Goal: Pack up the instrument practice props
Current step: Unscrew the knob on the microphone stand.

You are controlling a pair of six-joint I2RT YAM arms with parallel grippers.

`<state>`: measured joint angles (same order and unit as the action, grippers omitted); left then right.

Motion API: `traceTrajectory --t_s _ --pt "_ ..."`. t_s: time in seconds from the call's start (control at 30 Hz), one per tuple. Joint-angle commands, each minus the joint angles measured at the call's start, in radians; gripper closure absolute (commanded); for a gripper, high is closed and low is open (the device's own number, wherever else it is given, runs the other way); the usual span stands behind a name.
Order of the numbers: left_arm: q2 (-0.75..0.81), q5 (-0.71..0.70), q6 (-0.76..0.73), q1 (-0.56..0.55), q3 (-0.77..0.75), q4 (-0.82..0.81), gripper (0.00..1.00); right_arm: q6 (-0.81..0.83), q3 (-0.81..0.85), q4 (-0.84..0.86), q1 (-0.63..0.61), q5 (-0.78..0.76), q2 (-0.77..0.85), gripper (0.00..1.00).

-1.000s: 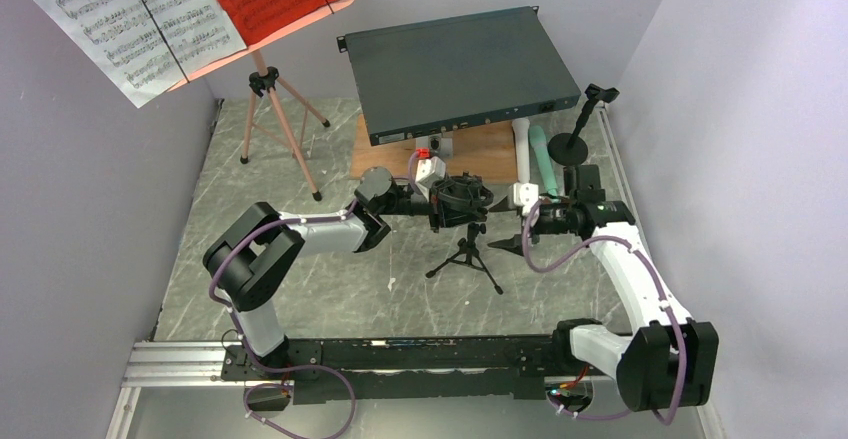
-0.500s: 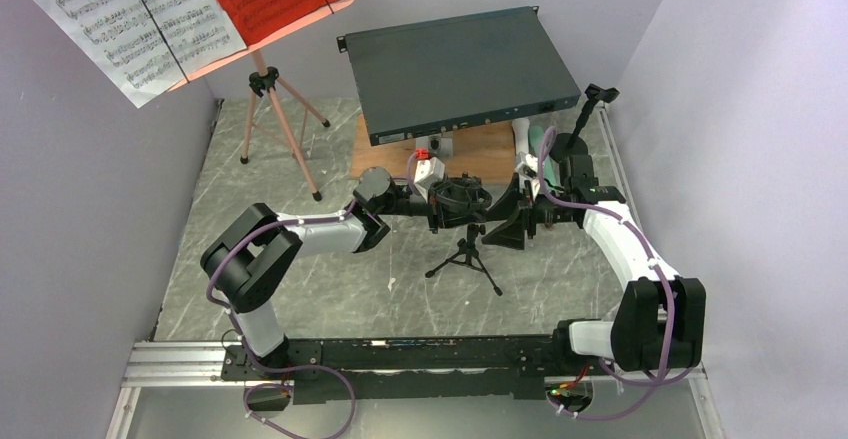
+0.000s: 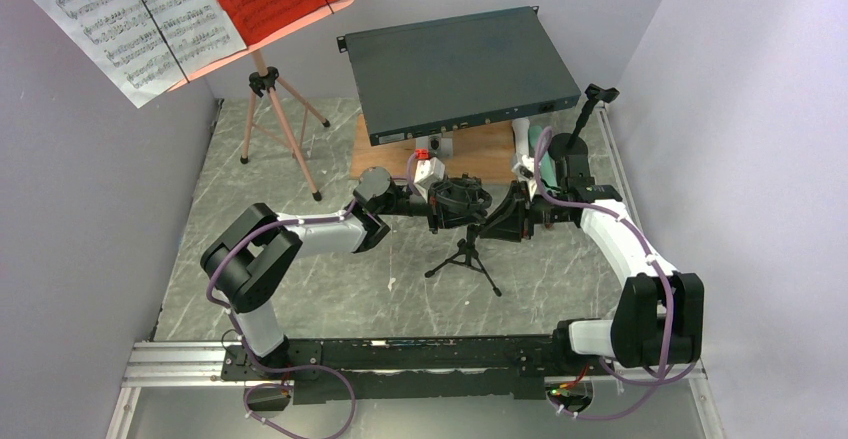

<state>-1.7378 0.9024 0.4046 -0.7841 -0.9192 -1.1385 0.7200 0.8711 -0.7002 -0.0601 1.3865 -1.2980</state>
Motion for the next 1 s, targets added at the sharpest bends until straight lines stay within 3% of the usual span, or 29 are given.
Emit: traceTrajectory --t_s 0.0,0.1,0.2,0.27,0.33,0.47,0.5,0.6,0.7,0.83,0.97 --pt "0.061 0.005 -0.010 0.001 -0.013 -0.083 1.00 0.198 0.063 -0.135 -0.009 0.018 0.000 0.96" --pt "0.063 0.004 -0.011 0.001 -0.011 -0.080 1.00 0.537 0.096 -0.338 -0.010 0.011 0.006 1.00" --pt "0.056 0.009 0.000 0.000 -0.017 -0.081 1.00 1.033 0.114 -0.554 -0.020 -0.015 0.013 1.00" --pt "0.049 0.016 0.007 0.001 -0.027 -0.080 1.00 1.235 0.113 -0.609 -0.028 -0.046 0.026 1.00" --pt "0.045 0.017 0.009 0.000 -0.035 -0.078 1.00 1.299 0.095 -0.562 -0.034 -0.081 0.058 1.00" --pt "0.043 0.016 0.011 0.001 -0.037 -0.081 1.00 1.048 0.000 -0.206 -0.060 -0.164 0.198 1.00" --pt "0.043 0.016 0.011 0.002 -0.035 -0.081 1.00 1.033 0.003 -0.193 -0.062 -0.182 0.202 1.00" --pt "0.041 0.018 0.013 0.001 -0.035 -0.084 1.00 0.936 -0.021 -0.141 -0.061 -0.210 0.219 0.68" --pt "0.044 0.024 0.012 0.001 -0.038 -0.078 1.00 0.833 -0.034 -0.153 -0.058 -0.206 0.231 0.42" --pt "0.060 0.025 -0.009 0.001 -0.034 -0.050 1.00 0.660 -0.038 -0.140 0.000 -0.117 0.241 0.30" --pt "0.061 0.026 -0.016 0.002 -0.033 -0.046 1.00 0.366 -0.033 -0.044 0.035 -0.013 0.210 0.28"
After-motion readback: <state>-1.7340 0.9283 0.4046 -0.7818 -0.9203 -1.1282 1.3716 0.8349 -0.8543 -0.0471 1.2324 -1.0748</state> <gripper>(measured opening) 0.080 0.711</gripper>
